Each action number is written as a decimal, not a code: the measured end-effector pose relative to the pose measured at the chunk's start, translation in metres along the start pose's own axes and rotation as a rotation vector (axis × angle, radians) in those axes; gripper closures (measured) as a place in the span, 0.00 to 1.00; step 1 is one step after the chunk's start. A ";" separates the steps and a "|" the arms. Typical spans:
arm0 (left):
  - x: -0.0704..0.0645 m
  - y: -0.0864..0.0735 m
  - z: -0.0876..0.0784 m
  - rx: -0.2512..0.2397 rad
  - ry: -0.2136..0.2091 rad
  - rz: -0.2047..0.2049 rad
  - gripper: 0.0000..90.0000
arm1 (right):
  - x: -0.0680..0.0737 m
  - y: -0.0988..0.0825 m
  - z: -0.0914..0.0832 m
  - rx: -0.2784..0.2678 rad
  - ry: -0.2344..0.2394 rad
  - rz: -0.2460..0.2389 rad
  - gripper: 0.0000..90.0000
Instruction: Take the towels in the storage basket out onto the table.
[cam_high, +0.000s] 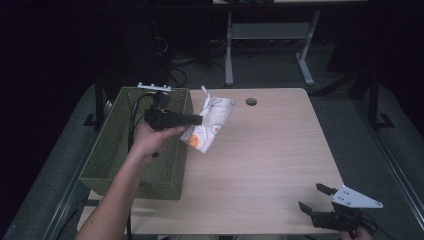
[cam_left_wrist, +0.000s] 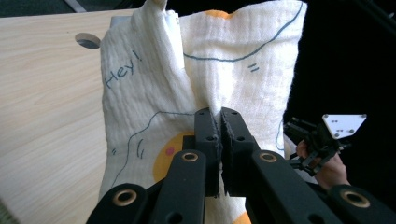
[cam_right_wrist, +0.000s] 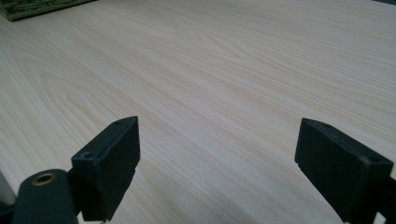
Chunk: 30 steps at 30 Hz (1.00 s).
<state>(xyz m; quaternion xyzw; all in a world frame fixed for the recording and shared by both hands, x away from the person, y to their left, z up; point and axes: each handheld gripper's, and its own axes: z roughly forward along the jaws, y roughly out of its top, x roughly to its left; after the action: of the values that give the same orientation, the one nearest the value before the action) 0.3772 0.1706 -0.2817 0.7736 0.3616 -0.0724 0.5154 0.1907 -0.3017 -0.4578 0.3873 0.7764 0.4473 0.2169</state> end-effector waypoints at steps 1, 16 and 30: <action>-0.002 0.001 0.003 0.002 -0.005 0.004 0.97 | 0.000 0.000 0.000 0.002 -0.001 -0.002 0.15; -0.010 0.006 0.061 0.074 -0.006 0.033 0.97 | -0.004 0.000 0.002 -0.004 0.006 -0.006 0.15; -0.011 -0.004 0.119 0.152 0.073 0.029 0.97 | -0.003 0.001 0.002 -0.004 0.008 0.005 0.15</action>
<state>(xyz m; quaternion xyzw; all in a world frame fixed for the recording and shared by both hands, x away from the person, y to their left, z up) 0.3973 0.0647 -0.3343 0.8177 0.3623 -0.0636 0.4427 0.1936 -0.3027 -0.4582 0.3871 0.7753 0.4511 0.2135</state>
